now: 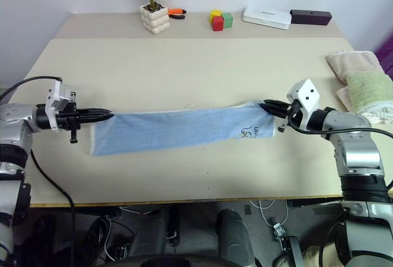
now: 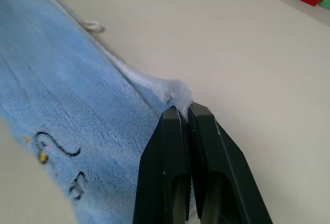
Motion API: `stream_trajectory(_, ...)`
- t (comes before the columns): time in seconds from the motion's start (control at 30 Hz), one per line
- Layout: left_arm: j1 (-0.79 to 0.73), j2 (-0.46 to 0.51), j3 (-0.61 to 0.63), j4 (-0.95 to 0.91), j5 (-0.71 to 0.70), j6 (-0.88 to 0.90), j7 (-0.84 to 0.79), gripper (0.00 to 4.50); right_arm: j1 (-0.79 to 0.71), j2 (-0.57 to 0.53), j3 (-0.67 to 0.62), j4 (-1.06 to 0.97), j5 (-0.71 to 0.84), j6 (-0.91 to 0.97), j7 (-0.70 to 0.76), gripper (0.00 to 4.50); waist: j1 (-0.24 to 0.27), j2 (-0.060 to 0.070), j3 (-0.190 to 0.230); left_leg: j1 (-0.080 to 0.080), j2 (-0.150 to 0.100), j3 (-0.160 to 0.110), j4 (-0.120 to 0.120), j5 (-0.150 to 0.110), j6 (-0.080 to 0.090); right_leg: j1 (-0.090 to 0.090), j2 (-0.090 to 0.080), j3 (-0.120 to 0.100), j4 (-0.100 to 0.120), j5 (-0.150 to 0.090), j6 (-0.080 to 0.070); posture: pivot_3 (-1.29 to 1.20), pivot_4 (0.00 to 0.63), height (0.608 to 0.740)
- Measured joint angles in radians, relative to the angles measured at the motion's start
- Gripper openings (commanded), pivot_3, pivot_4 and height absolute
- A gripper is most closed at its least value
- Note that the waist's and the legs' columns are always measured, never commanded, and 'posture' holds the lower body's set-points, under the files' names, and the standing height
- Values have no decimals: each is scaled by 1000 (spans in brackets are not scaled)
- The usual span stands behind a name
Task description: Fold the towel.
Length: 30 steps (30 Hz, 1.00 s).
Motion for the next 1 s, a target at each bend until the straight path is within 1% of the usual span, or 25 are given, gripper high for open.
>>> stream_trajectory(0.13, -20, -30, 6, 65, 59, -54, 27, 0, -14, 21, 22, 17, -32, -18, -25, 25, -1, 0, 0, 0, 0, 0, 0, 0, 0, 0, 0, 0, 0, 0, 0, 0, 150, 735)
stream_trajectory(0.33, -22, -47, 9, 103, 119, -79, 51, 0, -30, 29, 36, 51, -63, -24, -40, 25, -1, 0, 0, 0, 0, 0, 0, 0, 0, 0, 0, 0, 0, 0, 0, 0, 150, 735)
stream_trajectory(0.67, -34, -63, 40, 145, 166, -95, 104, 0, -30, 38, 36, 57, -64, -6, -60, 25, -2, 0, 0, 0, 0, 0, 0, 0, 1, 0, 0, 0, 0, 0, 0, 0, 150, 735)
stream_trajectory(0.7, -35, -64, 43, 146, 166, -91, 104, 269, -30, 40, 36, 57, -64, -5, -66, 3, -2, 0, 0, 0, 0, 0, 0, 0, 0, 0, 0, 0, 0, 0, 0, 0, 150, 735)
stream_trajectory(0.8, -41, -66, 45, 149, 168, -69, 99, 1181, -30, 40, 35, 57, -60, 13, -61, 897, -1, 0, 0, 0, 0, 0, 0, 0, 0, 0, 0, 0, 0, 0, 0, 0, 150, 735)
stream_trajectory(0.87, -49, -68, 46, 150, 174, -64, 100, 2111, -29, 41, 36, 56, -54, 26, -54, 1813, -1, 0, 0, 0, 0, 0, 0, 0, 0, 0, 0, 0, 0, 0, 0, 0, 150, 735)
stream_trajectory(1.0, -57, -67, 58, 150, 183, -83, 125, 4153, -27, 41, 35, 55, -51, 34, -57, 3850, -3, 0, 0, 0, 0, 0, 0, 0, 0, 0, 0, 0, 0, 0, 0, 0, 150, 735)
